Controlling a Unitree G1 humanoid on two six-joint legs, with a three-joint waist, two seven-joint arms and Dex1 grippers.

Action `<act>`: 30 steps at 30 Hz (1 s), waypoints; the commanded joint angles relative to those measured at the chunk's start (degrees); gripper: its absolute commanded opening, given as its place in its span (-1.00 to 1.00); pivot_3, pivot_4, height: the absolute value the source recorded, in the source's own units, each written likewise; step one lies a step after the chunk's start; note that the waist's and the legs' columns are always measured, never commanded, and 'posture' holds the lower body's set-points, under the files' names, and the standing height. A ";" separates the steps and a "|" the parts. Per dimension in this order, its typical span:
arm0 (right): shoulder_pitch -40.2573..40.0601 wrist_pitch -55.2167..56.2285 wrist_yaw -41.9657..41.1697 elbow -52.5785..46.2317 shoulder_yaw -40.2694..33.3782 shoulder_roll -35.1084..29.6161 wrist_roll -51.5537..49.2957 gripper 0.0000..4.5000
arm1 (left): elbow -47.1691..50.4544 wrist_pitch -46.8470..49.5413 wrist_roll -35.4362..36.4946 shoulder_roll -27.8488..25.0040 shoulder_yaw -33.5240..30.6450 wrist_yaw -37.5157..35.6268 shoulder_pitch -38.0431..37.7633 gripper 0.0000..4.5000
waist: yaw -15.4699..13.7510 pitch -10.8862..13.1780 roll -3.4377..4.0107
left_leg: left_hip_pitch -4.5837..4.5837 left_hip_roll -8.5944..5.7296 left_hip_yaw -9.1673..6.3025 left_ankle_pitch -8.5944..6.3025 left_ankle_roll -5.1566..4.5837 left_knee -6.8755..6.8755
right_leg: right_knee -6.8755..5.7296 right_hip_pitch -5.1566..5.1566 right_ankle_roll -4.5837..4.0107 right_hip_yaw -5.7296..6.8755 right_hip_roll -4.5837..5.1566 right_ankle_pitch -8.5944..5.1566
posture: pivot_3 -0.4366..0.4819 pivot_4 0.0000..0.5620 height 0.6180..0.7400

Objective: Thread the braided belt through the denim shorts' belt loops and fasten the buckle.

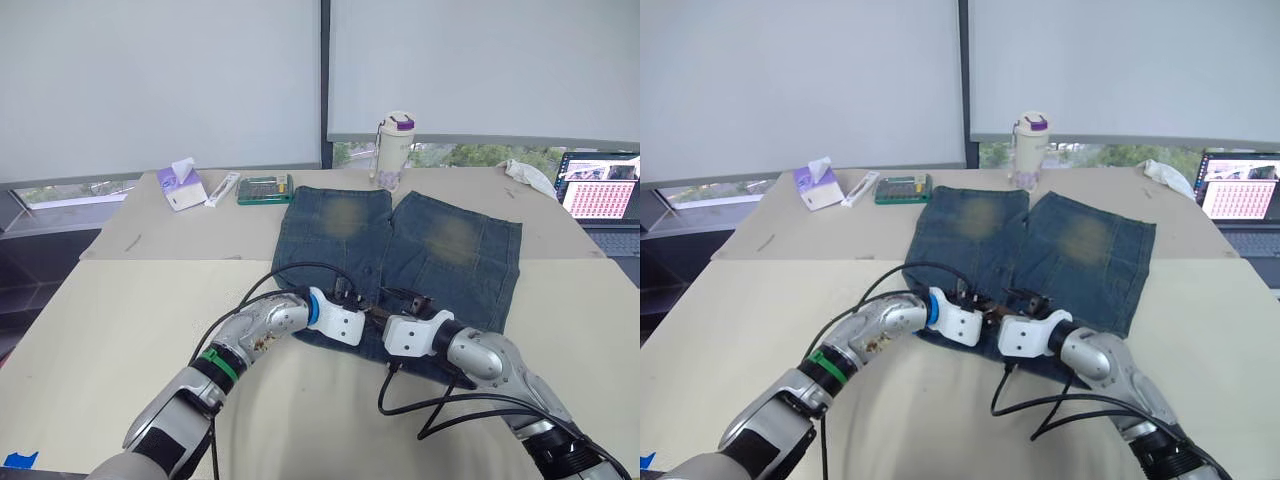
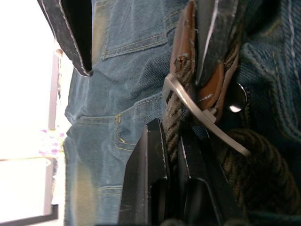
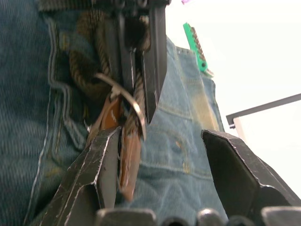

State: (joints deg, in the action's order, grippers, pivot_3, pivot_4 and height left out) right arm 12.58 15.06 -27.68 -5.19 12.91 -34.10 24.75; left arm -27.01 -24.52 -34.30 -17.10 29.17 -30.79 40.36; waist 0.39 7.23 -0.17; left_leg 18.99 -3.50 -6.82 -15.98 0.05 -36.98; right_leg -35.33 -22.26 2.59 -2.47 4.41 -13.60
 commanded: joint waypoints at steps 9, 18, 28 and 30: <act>-0.03 1.80 0.10 -0.95 -0.46 -0.39 -0.52 -0.63 | 0.02 -0.53 1.12 0.08 1.37 -0.85 -0.40 -1.00 | -0.12 0.00 0.00 | 0.01 0.00 -0.01 0.00 0.00 0.00 | 0.01 0.00 0.00 0.00 0.00 0.00 | -0.05 -0.47 1.00; -1.20 0.15 -0.23 -0.55 -1.25 -0.63 -1.25 -0.98 | -0.24 -1.11 1.21 -0.47 1.35 -0.25 -0.76 -1.00 | -0.12 0.00 0.00 | 0.01 0.00 0.00 0.00 0.00 0.00 | 0.01 0.00 0.00 0.00 -0.01 0.00 | -0.05 -0.47 1.00; -1.41 -0.20 0.17 -0.28 -1.09 -0.50 -0.40 -1.00 | -2.55 -6.57 6.71 -1.60 -1.55 0.49 -2.42 0.03 | -0.03 0.00 0.00 | -0.01 0.04 -0.02 0.00 0.00 0.01 | -0.01 -0.02 0.00 0.00 -0.03 0.00 | -0.05 -0.47 1.00; -1.50 -0.15 0.14 -0.15 -0.83 -0.44 -0.31 -1.00 | -3.23 -7.11 7.57 -1.09 -1.73 0.70 -2.47 0.34 | -0.12 0.00 0.00 | -0.01 0.04 -0.01 0.00 0.00 0.01 | 0.00 -0.01 0.00 0.00 -0.02 0.00 | -0.05 -0.47 1.00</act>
State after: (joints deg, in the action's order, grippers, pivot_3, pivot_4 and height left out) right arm 10.70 15.67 -28.57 -5.14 13.66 -34.46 24.55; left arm -29.63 -30.00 -26.75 -18.74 25.95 -29.57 38.32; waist 0.27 7.23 -0.17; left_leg 18.98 -3.48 -6.84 -15.98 0.05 -36.97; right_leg -35.32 -22.26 2.58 -2.47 4.40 -13.60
